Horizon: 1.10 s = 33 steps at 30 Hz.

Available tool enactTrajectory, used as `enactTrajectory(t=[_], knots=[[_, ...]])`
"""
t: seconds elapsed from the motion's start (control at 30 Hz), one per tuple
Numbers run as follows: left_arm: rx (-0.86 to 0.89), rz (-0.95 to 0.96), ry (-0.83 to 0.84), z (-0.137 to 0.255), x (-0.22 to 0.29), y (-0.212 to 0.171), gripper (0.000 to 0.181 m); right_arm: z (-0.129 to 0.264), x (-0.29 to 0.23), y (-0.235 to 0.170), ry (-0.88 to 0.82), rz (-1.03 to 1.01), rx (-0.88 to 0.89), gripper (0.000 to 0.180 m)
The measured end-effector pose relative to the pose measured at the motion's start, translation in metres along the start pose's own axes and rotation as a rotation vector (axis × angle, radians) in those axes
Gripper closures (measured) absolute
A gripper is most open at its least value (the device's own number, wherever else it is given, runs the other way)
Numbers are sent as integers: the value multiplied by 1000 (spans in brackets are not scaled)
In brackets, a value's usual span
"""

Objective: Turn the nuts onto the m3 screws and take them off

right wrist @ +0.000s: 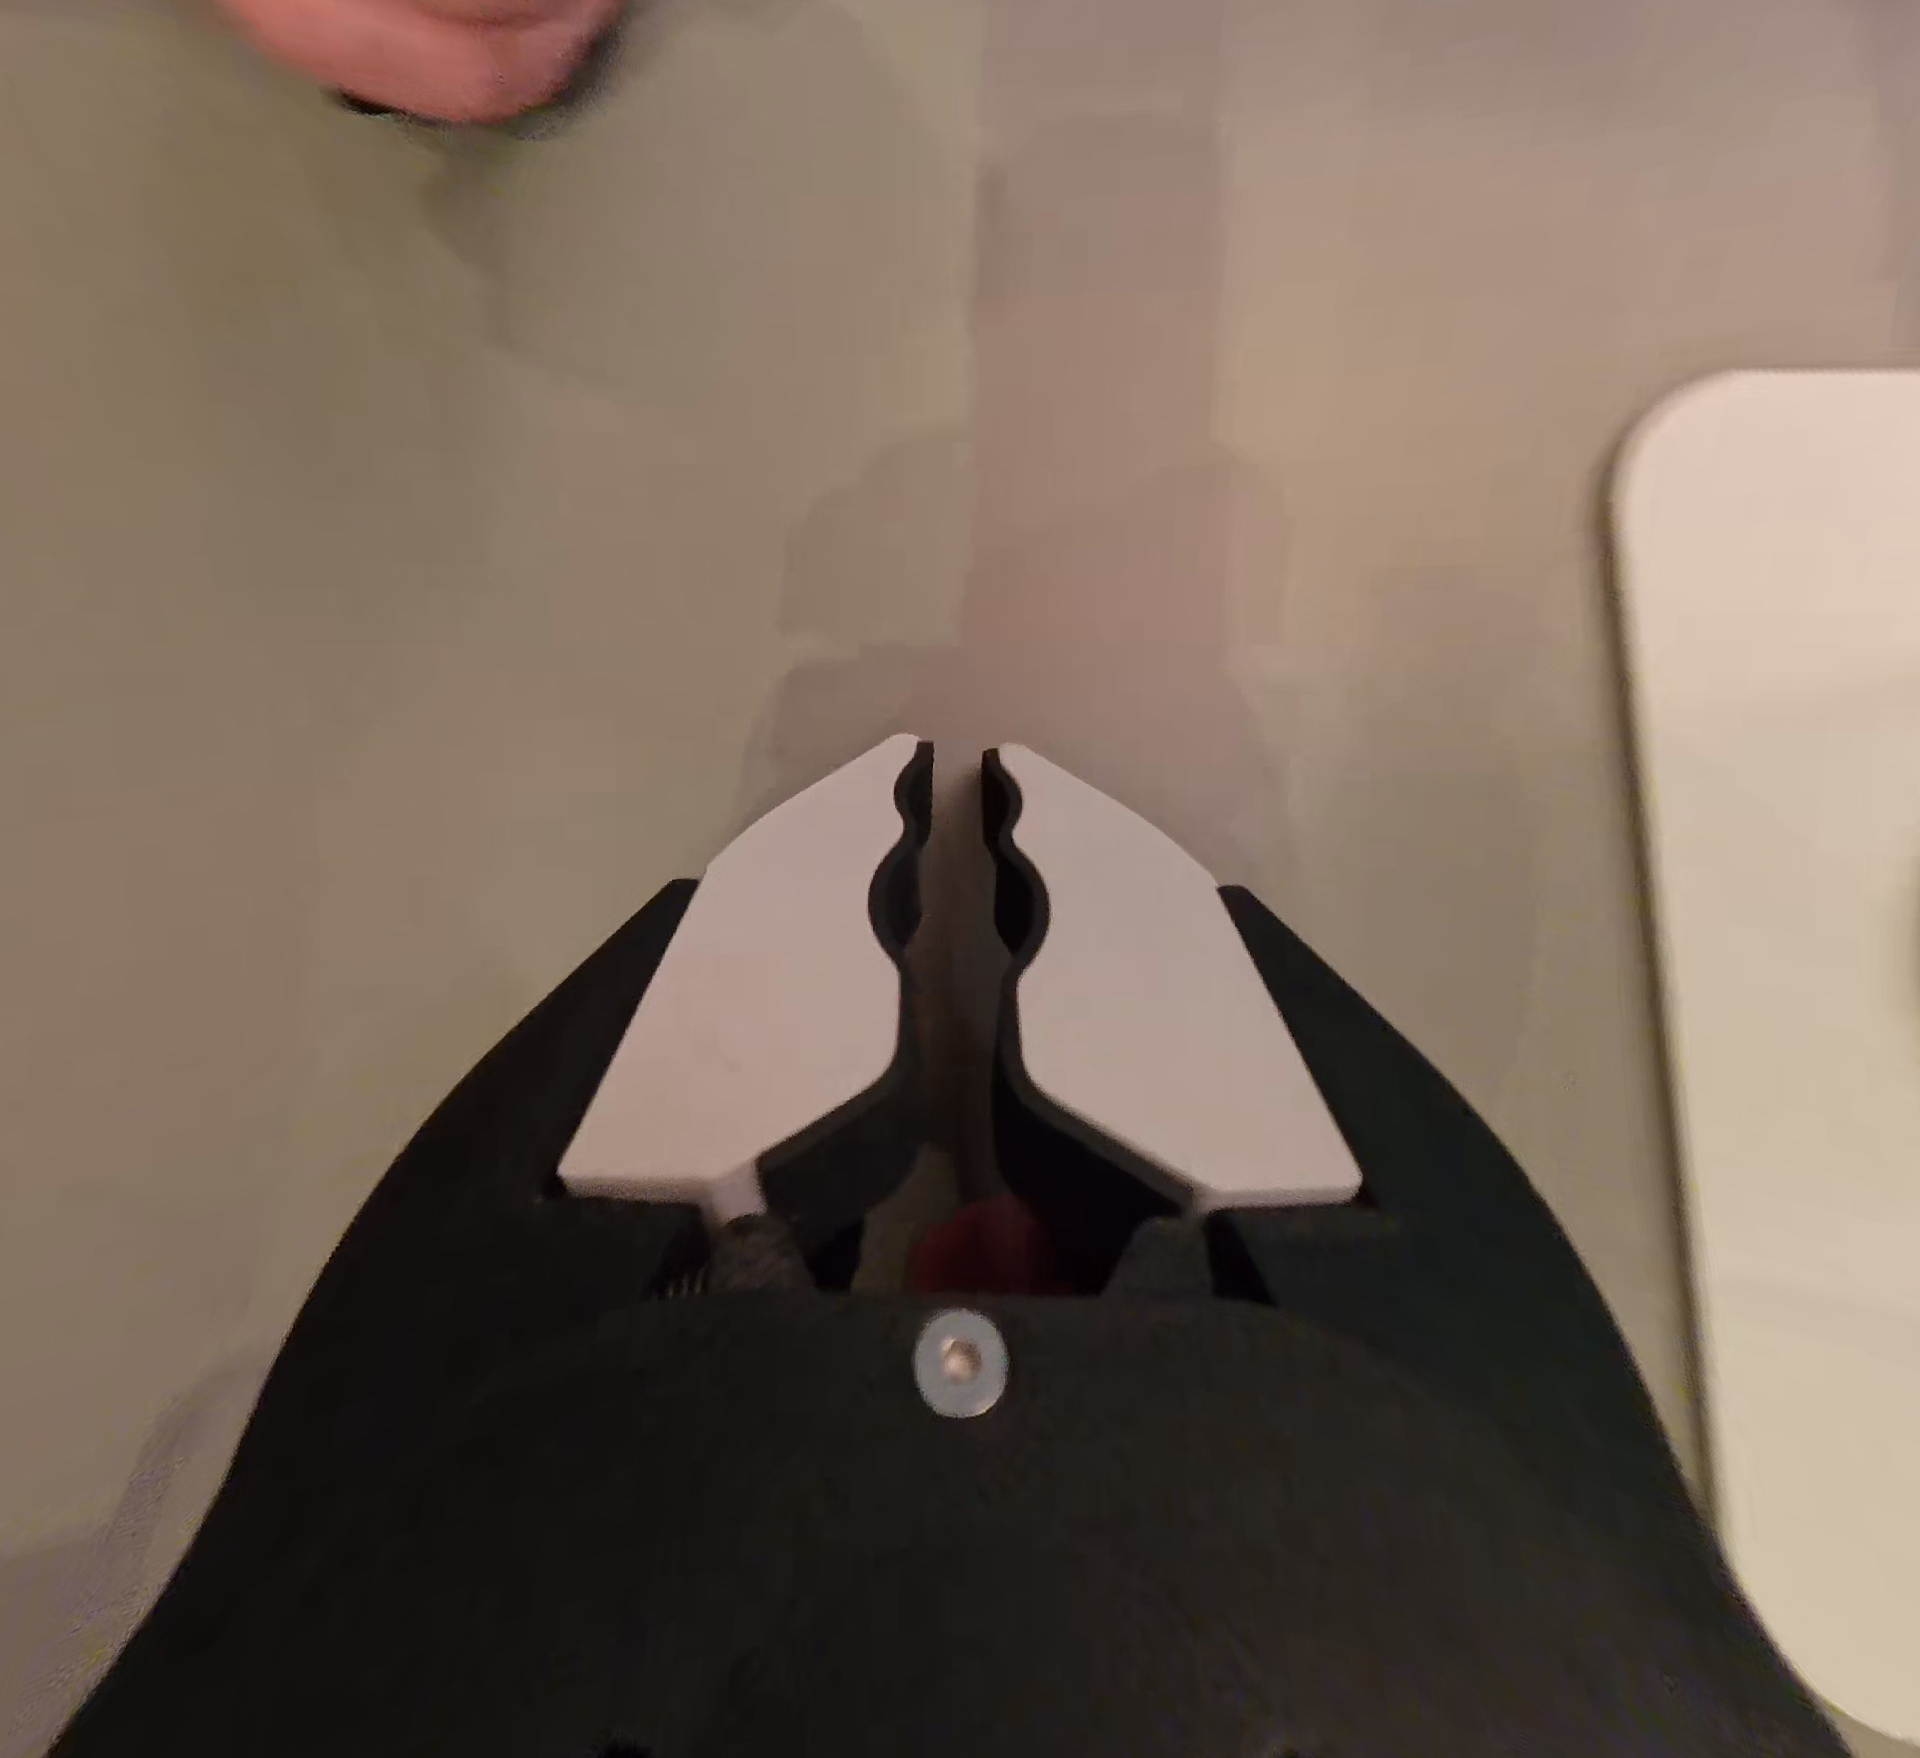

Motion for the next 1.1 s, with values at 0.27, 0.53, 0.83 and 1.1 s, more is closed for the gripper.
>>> enactTrajectory(t=[0.27, 0.53, 0.83, 1.1], knots=[[-21, -19, 1, -2, 2, -1, 177, 5, -36, 7, 12, 85, 39, 167], [-24, -19, -1, -2, 3, -1, 177, 0, -27, 5, 1, 140, -8, 166], [-25, -13, 1, -1, 2, -1, 177, -3, -25, 3, 73, 151, -64, 173], [-26, -6, -1, -2, 2, -2, 177, -3, -27, 3, 35, 160, -84, 174]])
Point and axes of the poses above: each gripper's, where its closed fingertips meet, z back along the fingers, y out of its top, x = y × z across the jaws, the point moved 2 cm from there along z, back along the fingers, and after that the axes turned 4 degrees about -y, right-handed, at the moved point
